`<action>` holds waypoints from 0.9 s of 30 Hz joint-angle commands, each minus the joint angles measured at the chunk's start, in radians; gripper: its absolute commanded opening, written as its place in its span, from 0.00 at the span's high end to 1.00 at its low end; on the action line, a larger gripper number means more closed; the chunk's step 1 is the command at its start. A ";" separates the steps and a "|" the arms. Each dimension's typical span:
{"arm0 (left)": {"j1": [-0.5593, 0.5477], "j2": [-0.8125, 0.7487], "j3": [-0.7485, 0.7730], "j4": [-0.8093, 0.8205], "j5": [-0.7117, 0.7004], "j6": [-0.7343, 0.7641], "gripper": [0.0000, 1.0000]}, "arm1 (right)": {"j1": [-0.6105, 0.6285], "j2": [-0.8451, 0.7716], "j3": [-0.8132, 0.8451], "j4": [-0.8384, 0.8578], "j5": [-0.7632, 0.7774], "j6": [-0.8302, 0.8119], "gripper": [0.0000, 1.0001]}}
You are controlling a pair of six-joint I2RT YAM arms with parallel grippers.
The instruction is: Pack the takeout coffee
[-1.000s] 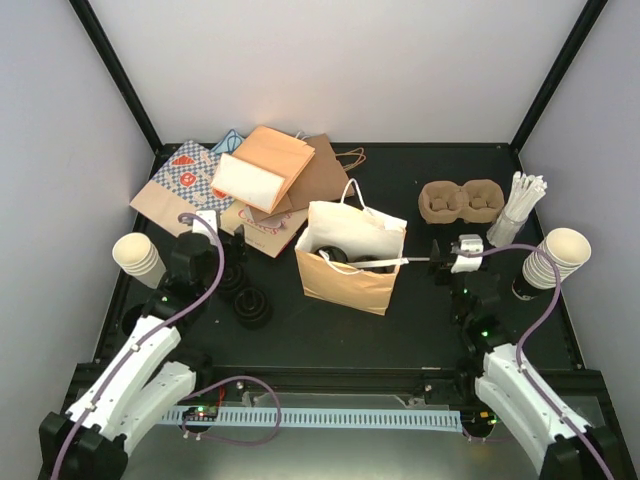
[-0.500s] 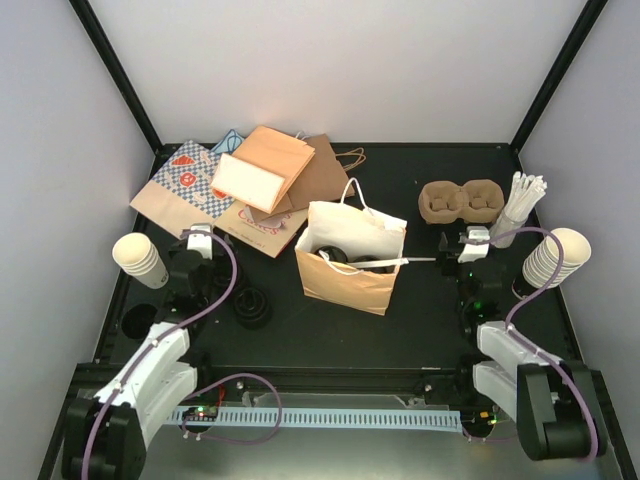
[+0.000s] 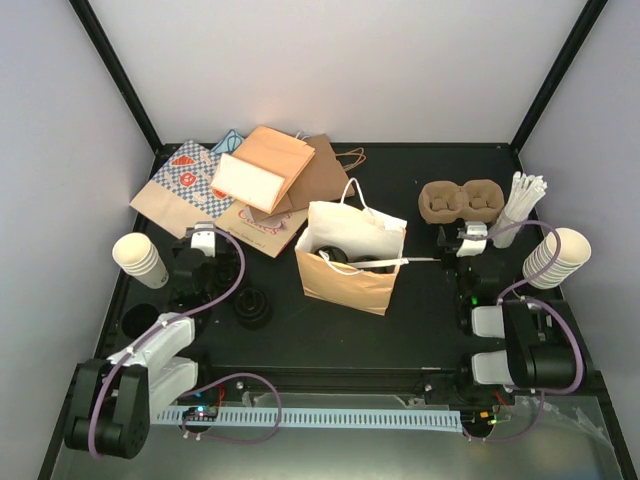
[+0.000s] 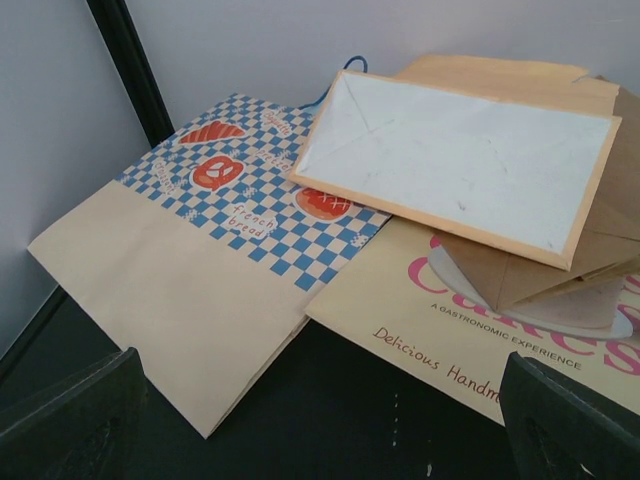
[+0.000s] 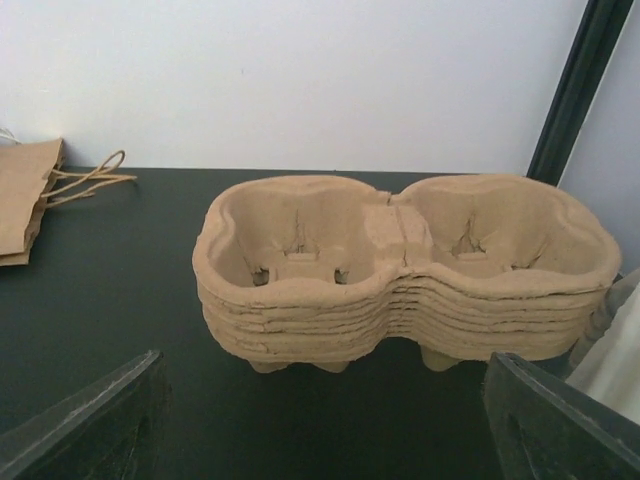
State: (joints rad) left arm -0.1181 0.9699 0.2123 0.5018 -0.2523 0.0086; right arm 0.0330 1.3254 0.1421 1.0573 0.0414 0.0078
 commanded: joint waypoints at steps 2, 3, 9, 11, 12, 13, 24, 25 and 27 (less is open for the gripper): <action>0.010 0.026 -0.011 0.153 0.027 0.024 0.01 | -0.006 0.064 0.055 0.128 -0.036 -0.031 0.11; 0.013 0.031 -0.011 0.163 0.031 0.026 0.01 | -0.006 0.052 0.083 0.034 -0.037 -0.034 0.07; 0.023 0.086 -0.004 0.242 0.063 0.046 0.01 | -0.007 0.078 0.131 -0.014 0.004 -0.015 0.00; 0.026 0.115 0.008 0.261 0.077 0.054 0.01 | -0.007 0.071 0.138 -0.042 0.003 -0.015 0.00; 0.025 0.132 0.017 0.267 0.083 0.059 0.01 | -0.007 0.072 0.136 -0.035 0.003 -0.015 0.00; 0.025 0.147 0.026 0.277 0.087 0.066 0.01 | -0.007 0.075 0.136 -0.030 0.003 -0.013 0.00; 0.035 0.379 0.029 0.525 0.182 0.111 0.01 | -0.007 0.073 0.136 -0.035 0.004 -0.015 0.00; 0.034 0.404 0.035 0.545 0.189 0.124 0.01 | -0.007 0.074 0.135 -0.034 0.004 -0.015 0.00; 0.041 0.418 0.043 0.547 0.186 0.117 0.01 | -0.007 0.072 0.136 -0.034 0.003 -0.015 0.00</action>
State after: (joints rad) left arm -0.0914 1.3499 0.2203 0.9237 -0.1169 0.1047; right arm 0.0319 1.3998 0.2710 0.9936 0.0238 -0.0021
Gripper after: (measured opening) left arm 0.988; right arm 0.999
